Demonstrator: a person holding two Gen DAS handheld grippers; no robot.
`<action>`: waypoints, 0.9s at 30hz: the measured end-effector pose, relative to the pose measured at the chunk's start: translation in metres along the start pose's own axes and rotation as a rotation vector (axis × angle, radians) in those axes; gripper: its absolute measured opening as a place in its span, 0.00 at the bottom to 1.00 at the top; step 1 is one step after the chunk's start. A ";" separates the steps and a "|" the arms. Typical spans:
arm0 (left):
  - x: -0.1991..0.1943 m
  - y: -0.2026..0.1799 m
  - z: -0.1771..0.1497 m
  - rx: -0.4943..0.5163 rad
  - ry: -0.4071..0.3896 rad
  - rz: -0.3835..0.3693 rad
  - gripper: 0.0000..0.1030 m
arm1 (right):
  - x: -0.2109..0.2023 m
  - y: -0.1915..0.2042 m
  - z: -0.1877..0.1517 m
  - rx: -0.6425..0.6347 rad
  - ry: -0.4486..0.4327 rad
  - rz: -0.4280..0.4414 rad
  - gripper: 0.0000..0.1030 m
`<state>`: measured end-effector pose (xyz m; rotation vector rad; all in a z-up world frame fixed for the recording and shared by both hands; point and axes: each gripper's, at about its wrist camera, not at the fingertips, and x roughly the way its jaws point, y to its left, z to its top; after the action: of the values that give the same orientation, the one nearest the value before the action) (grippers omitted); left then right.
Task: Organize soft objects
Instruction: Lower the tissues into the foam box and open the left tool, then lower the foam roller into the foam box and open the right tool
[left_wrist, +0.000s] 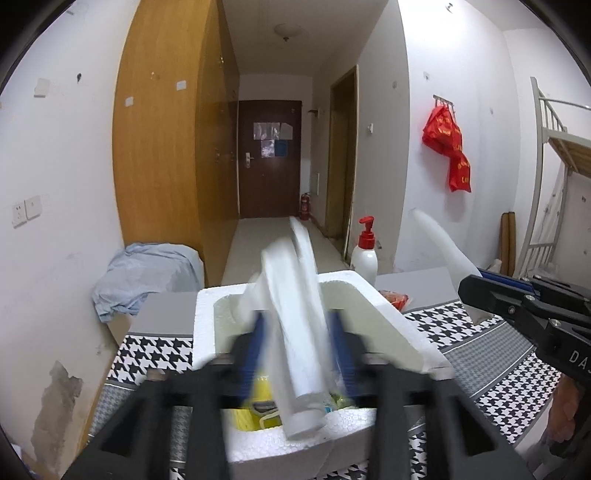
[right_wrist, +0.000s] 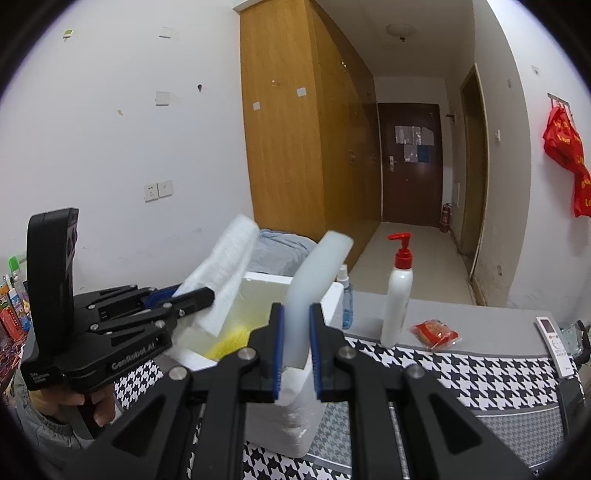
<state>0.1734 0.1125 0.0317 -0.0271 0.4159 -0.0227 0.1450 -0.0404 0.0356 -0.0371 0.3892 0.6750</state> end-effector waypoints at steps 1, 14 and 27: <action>-0.002 0.001 0.001 -0.009 -0.009 -0.008 0.69 | 0.000 0.000 0.000 0.000 0.000 -0.001 0.15; -0.018 0.022 -0.002 -0.080 -0.051 0.085 0.99 | 0.004 0.002 0.000 -0.008 0.010 -0.005 0.15; -0.041 0.043 -0.005 -0.105 -0.084 0.161 0.99 | 0.013 0.017 0.001 -0.045 0.011 0.022 0.15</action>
<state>0.1345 0.1561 0.0423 -0.0982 0.3336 0.1582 0.1448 -0.0192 0.0333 -0.0790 0.3854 0.7054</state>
